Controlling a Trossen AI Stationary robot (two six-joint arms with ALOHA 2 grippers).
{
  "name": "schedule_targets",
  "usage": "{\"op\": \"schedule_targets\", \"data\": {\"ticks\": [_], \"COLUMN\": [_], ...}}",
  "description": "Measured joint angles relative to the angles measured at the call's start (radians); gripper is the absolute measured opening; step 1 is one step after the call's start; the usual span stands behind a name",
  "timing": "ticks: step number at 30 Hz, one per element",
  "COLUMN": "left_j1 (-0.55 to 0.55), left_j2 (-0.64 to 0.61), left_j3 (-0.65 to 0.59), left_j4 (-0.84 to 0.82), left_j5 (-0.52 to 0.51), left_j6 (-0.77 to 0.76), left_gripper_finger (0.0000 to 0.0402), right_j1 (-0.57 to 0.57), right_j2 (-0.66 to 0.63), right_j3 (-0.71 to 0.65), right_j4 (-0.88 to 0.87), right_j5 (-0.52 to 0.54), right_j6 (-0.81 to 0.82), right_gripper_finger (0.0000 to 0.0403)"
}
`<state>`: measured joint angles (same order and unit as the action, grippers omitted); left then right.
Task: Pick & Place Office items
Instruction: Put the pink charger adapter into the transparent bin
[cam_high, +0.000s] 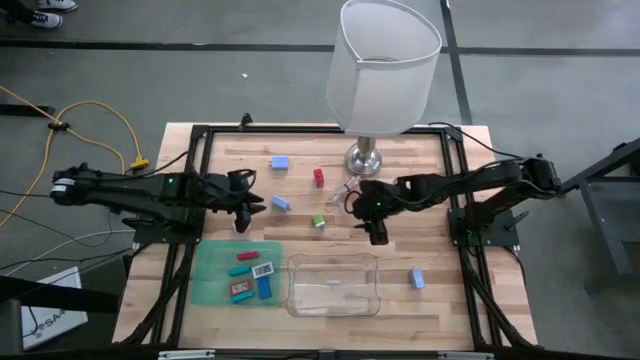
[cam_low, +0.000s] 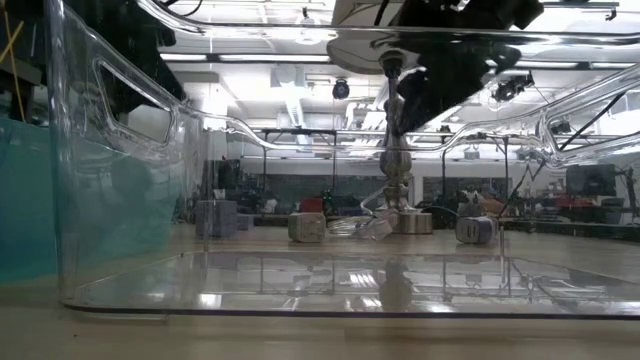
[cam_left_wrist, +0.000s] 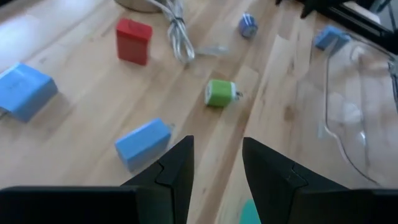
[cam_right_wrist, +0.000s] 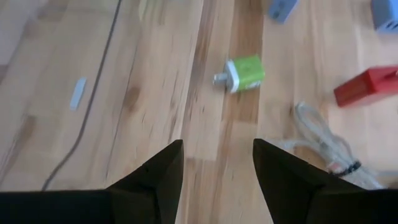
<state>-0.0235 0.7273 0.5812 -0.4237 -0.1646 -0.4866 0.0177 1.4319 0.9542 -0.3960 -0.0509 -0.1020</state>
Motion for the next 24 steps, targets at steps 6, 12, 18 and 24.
{"op": "schedule_targets", "data": {"ticks": [6,12,18,24], "left_j1": [-0.032,-0.057,-0.103,-0.117], "left_j2": [0.001,0.001,0.001,0.001], "left_j3": [0.000,0.000,0.058,0.128], "left_j4": [-0.008,-0.066,-0.308,-0.482], "left_j5": [0.015,0.023,0.032,0.021], "left_j6": [-0.025,-0.090,-0.200,-0.214], "left_gripper_finger": [0.0132,0.0132,0.0132,0.0132], "right_j1": [0.000,0.000,0.000,0.000], "right_j2": [0.000,0.000,0.000,0.000], "right_j3": [0.000,0.000,0.000,0.000], "right_j4": [0.088,0.171,0.216,0.221], "right_j5": [0.000,0.000,0.000,0.000], "right_j6": [0.000,0.000,0.000,0.000], "right_gripper_finger": [0.0180,0.0180,0.0180,0.0180]}}
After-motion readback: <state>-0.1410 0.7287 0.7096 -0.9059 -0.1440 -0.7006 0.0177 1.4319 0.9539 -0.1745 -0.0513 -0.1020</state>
